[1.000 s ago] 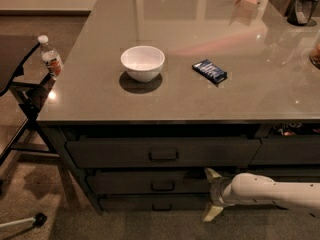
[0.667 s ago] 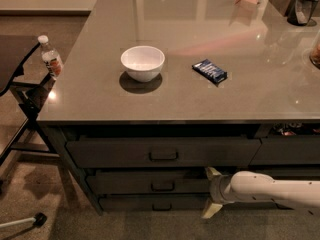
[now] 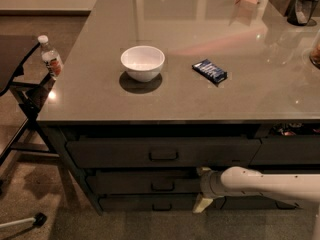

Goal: Open middle drawer

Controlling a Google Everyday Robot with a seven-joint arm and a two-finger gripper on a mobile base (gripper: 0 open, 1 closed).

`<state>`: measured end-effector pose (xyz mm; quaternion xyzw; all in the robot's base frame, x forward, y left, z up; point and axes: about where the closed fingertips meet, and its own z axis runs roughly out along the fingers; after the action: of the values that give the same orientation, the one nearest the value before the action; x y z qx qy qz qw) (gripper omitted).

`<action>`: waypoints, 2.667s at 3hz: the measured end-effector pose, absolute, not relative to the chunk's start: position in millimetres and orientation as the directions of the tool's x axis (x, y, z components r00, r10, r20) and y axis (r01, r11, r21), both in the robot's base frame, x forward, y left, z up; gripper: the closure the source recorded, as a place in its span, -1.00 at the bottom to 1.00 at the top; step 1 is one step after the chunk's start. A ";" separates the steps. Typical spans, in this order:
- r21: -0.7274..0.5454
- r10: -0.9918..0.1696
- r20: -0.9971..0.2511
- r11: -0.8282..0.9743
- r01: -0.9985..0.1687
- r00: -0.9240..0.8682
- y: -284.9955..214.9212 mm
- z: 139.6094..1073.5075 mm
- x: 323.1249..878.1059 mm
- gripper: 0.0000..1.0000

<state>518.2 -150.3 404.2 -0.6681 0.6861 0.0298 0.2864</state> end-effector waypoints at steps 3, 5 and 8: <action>-0.312 -0.904 -0.423 0.090 -0.946 0.053 -147.2 394.4 521.9 -0.61; -0.312 -0.904 -0.423 0.090 -0.946 0.053 -147.2 394.4 521.9 0.31; -0.312 -0.890 -0.456 0.173 -0.934 -0.013 -153.1 412.3 521.6 1.00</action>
Offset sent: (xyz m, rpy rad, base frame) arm 0.0100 0.0039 -0.0211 -0.0305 0.0736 0.0213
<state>521.6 -153.1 412.3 -0.6418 0.7105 0.0387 0.2860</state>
